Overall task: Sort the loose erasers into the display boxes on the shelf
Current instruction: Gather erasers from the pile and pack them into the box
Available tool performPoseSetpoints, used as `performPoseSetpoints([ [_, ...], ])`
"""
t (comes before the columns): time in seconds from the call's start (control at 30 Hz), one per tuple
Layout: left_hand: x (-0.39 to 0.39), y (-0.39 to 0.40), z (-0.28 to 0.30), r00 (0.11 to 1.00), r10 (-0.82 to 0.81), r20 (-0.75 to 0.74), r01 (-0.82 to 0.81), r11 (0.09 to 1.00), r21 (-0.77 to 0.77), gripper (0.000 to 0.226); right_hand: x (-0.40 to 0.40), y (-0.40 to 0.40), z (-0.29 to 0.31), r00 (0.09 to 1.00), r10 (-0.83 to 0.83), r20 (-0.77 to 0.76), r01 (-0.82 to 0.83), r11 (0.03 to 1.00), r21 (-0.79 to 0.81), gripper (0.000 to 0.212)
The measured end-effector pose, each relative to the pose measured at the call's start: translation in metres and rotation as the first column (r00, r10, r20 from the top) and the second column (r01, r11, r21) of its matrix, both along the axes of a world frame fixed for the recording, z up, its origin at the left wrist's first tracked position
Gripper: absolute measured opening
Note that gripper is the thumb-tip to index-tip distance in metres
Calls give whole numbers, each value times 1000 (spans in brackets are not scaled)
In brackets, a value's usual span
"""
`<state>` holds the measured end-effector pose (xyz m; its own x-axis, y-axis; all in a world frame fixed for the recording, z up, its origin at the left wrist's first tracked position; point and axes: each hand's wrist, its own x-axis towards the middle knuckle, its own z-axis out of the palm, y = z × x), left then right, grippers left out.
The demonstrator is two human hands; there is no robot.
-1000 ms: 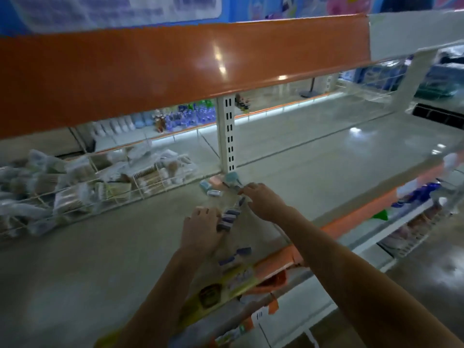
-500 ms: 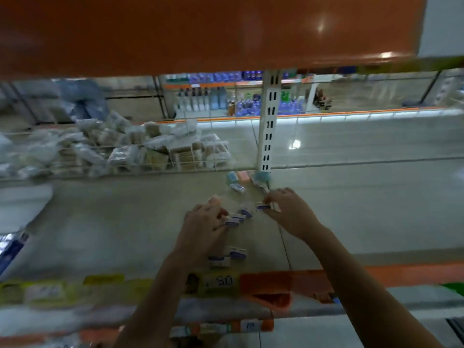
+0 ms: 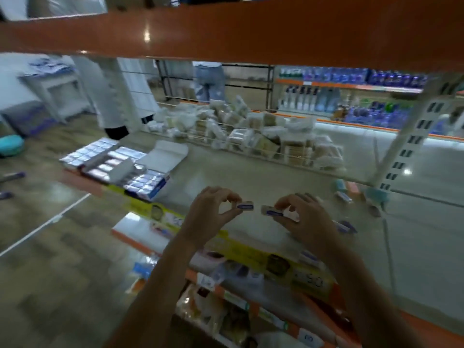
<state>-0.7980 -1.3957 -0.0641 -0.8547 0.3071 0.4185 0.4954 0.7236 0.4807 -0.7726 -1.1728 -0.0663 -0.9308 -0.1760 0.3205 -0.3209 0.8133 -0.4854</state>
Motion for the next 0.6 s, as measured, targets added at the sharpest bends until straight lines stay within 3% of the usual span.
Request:
performPoseSetpoints([
  [0.17, -3, -86, 8, 993, 117, 32, -117, 993, -5, 19, -20, -88, 2, 996, 86, -26, -86, 996, 2, 17],
  [0.33, -13, -179, 12, 992, 120, 49, -119, 992, -39, 18, -44, -179, 3, 991, 103, -81, -106, 994, -36, 14],
  [0.6, -52, -275, 6, 990, 133, 36, -130, 988, -81, 18, -92, -276, -3, 998, 53, -18, -53, 999, -10, 16],
])
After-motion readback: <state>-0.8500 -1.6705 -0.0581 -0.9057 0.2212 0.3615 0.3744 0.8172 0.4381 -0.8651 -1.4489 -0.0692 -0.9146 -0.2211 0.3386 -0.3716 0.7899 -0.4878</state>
